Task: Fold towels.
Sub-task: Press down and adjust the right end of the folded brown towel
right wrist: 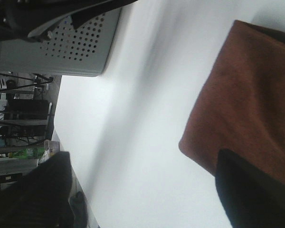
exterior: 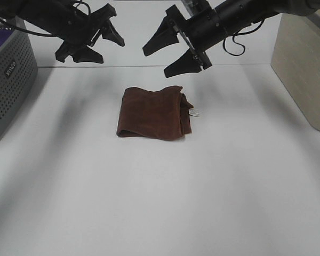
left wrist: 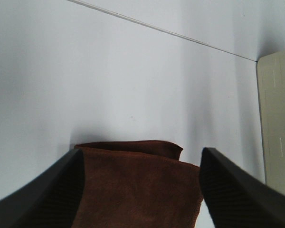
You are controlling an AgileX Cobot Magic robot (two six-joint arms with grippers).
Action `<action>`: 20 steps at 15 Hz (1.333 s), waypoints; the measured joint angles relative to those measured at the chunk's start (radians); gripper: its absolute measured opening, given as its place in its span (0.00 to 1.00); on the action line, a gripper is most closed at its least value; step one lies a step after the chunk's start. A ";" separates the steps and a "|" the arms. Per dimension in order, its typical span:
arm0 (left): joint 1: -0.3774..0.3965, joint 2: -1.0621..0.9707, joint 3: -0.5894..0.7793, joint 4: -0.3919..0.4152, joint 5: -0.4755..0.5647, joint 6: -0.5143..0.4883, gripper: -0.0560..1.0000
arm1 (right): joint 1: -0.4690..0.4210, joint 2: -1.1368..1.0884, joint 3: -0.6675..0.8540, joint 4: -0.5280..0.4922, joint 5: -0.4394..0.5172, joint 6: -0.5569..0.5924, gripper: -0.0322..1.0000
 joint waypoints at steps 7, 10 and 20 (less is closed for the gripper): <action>0.021 0.000 0.000 0.035 0.064 0.002 0.68 | -0.030 0.194 0.000 0.093 -0.084 -0.030 0.79; 0.021 0.000 0.000 0.044 0.082 0.003 0.68 | -0.077 0.196 0.000 0.062 -0.142 -0.013 0.79; 0.021 -0.028 -0.048 0.113 0.276 0.042 0.68 | -0.075 -0.019 0.000 -0.373 -0.031 0.144 0.79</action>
